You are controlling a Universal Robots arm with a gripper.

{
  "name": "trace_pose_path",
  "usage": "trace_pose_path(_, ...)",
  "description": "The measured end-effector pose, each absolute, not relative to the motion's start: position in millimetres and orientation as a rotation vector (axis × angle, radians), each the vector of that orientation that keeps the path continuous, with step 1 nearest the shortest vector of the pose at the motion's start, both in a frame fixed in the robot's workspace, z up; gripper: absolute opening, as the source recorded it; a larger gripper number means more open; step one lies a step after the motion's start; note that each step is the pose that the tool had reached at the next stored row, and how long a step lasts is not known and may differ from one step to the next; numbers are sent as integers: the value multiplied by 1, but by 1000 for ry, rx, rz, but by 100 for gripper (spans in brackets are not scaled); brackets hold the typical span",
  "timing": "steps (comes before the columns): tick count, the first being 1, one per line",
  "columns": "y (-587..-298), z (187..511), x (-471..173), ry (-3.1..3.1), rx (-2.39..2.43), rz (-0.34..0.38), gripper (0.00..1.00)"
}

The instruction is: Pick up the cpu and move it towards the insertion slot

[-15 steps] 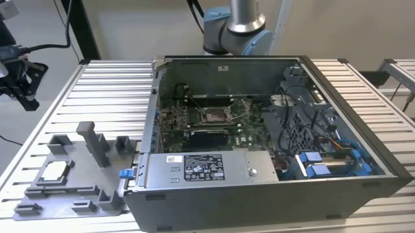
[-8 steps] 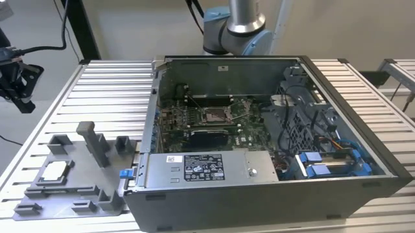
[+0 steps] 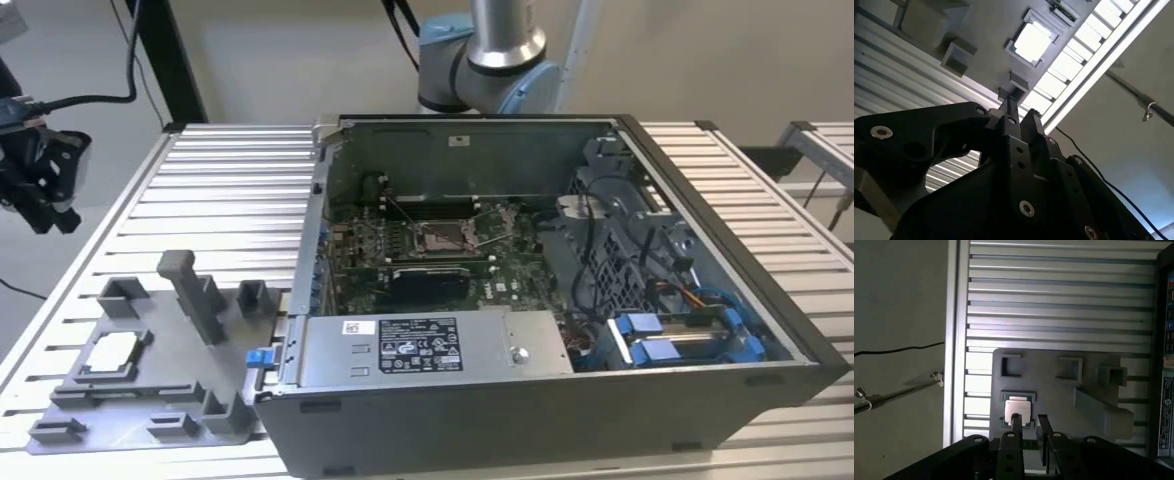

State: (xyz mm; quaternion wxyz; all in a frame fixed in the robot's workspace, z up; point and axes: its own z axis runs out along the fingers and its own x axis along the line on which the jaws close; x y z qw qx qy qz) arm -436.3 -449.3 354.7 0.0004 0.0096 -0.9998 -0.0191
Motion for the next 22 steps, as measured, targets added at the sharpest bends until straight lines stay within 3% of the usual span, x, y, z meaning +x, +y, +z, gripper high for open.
trace_pose_path(22, -449, 347, -436, -3139, 30, -59, 100)
